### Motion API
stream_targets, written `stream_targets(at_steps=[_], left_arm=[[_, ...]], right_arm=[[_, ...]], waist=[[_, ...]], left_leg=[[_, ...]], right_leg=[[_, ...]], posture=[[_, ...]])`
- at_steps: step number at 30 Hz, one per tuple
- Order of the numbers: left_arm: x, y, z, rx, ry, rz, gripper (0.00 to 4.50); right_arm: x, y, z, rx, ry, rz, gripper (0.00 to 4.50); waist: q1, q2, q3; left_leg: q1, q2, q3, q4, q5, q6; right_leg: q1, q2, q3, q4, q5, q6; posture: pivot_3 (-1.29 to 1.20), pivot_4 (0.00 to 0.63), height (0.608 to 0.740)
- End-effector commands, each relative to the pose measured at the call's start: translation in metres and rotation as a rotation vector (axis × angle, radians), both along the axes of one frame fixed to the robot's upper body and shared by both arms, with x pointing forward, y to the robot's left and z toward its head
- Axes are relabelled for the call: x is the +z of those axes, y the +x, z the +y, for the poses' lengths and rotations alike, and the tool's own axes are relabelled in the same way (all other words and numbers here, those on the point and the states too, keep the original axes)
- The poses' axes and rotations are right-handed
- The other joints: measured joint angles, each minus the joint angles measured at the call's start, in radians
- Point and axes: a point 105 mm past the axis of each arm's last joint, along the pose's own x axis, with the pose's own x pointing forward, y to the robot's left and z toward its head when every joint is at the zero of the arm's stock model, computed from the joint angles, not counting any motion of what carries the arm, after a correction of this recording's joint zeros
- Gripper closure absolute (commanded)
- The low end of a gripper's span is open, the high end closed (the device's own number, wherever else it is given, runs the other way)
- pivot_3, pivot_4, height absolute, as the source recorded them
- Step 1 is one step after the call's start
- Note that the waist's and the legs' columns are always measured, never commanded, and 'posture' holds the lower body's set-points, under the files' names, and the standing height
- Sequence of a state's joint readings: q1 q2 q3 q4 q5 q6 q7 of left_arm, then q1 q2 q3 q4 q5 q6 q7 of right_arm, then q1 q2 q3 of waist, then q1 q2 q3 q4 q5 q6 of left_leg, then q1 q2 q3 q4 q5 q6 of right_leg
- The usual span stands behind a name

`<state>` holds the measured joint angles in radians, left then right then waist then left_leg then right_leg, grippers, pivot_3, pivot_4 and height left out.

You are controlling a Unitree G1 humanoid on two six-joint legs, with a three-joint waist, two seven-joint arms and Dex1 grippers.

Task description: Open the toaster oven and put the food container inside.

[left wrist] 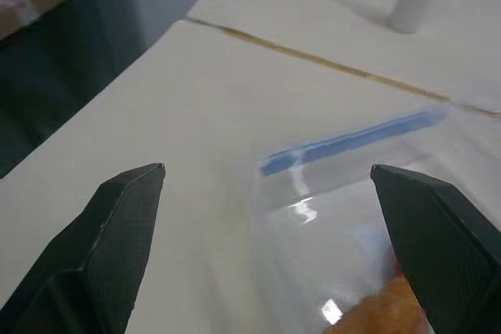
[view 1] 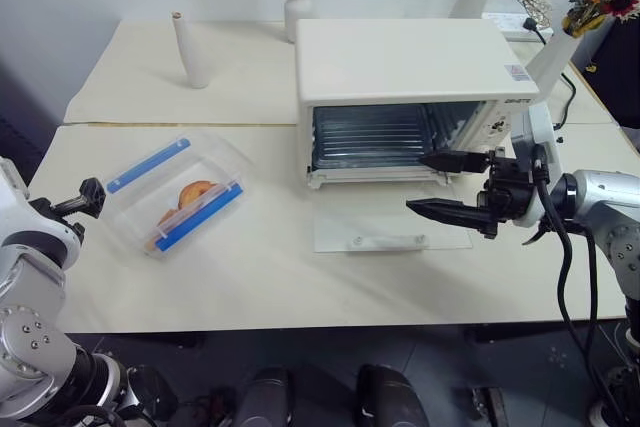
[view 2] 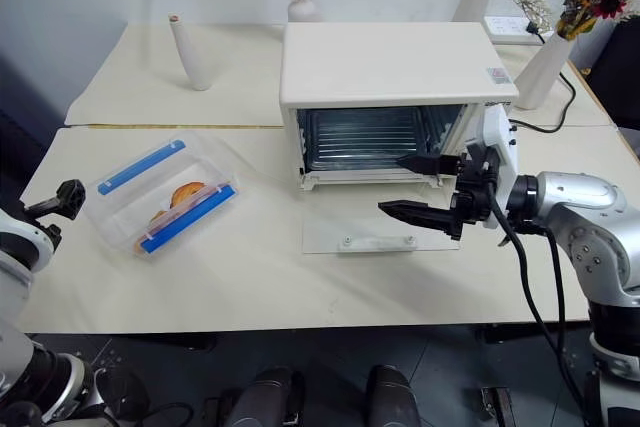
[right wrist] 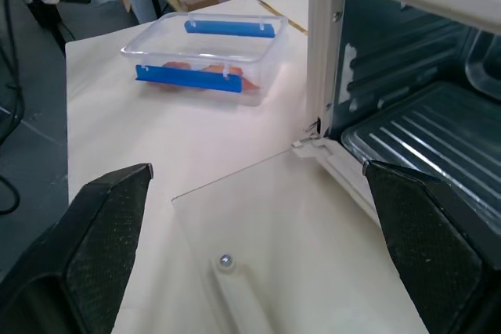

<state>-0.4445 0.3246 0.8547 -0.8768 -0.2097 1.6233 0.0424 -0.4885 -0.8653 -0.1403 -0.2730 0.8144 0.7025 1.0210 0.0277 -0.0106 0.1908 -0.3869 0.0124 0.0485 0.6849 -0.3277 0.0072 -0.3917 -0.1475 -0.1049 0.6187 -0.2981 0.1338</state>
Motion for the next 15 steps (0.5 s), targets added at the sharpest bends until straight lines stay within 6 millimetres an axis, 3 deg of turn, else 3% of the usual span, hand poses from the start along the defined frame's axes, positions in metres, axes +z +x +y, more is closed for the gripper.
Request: stream_targets(at_steps=[1,15], left_arm=[[-0.011,0.001,0.004,0.047,-0.043,0.028,0.05],[-0.047,0.029,0.001,0.016,-0.255,0.139,0.05]], right_arm=[[0.007,-0.005,0.005,0.028,0.003,-0.046,0.0],[0.006,-0.019,0.006,-0.024,0.035,-0.062,0.0]], waist=[[0.002,-0.002,0.0],[-0.001,-0.004,0.0]], left_leg=[[0.0,0.0,0.0,0.0,0.0,0.0],[0.0,0.0,0.0,0.0,0.0,0.0]], right_leg=[[0.0,0.0,0.0,0.0,0.0,0.0],[0.0,0.0,0.0,0.0,0.0,0.0]], posture=[[0.0,0.15,0.74],[0.0,0.15,0.74]])
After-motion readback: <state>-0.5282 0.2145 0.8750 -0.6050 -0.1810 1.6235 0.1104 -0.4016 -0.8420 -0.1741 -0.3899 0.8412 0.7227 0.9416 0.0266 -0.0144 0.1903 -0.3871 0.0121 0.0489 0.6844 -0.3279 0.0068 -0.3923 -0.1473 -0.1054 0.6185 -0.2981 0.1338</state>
